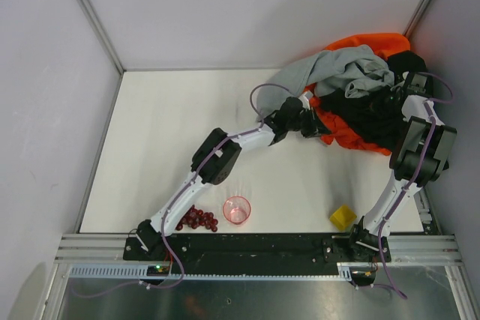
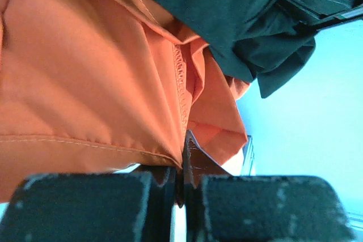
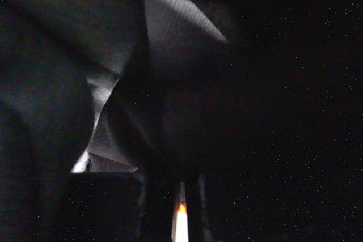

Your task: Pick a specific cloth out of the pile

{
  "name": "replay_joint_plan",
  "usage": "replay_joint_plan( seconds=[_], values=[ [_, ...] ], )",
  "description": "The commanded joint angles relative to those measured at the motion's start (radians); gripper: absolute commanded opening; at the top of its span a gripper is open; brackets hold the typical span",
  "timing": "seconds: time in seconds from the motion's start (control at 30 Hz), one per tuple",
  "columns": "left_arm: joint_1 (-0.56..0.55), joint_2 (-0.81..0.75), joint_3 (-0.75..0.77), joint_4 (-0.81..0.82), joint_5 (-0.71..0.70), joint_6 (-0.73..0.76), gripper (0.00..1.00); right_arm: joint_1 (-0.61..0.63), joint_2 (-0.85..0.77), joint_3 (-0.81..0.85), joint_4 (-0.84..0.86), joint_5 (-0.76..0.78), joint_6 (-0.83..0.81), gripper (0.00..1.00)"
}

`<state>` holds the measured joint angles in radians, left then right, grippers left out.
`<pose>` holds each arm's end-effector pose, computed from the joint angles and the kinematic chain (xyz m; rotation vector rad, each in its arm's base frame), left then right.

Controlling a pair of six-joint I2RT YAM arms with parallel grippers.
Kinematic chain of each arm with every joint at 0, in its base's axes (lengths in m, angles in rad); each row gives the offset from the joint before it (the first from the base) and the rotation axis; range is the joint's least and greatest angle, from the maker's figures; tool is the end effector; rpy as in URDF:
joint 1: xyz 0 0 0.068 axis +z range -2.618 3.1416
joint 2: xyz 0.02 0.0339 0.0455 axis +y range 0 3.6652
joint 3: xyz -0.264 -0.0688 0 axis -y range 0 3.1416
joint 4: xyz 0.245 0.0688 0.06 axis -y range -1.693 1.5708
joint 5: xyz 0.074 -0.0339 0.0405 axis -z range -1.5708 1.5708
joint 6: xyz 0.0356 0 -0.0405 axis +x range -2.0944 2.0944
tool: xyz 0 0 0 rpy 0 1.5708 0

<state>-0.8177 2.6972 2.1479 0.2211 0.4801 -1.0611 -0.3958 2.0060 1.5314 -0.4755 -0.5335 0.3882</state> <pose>0.3974 -0.4480 0.1162 0.1174 2.2656 -1.6142 0.4107 -0.1520 0.2092 0.7357 2.3402 0.6648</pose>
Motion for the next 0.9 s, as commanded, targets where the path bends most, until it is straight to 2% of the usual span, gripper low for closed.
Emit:
replay_joint_plan(
  seconds=[0.0,0.3,0.87],
  values=[
    [0.007,-0.181,-0.071,0.001,0.058,0.114,0.01,-0.003,-0.01,-0.03,-0.071,0.038,-0.001,0.0],
    [0.005,-0.402,-0.2,-0.011,0.029,0.224,0.01,-0.003,-0.047,-0.033,-0.086,0.029,-0.007,0.0],
    [-0.015,-0.826,-0.286,-0.094,-0.105,0.456,0.01,-0.006,-0.118,-0.059,-0.115,0.032,-0.022,0.0]
  ],
)
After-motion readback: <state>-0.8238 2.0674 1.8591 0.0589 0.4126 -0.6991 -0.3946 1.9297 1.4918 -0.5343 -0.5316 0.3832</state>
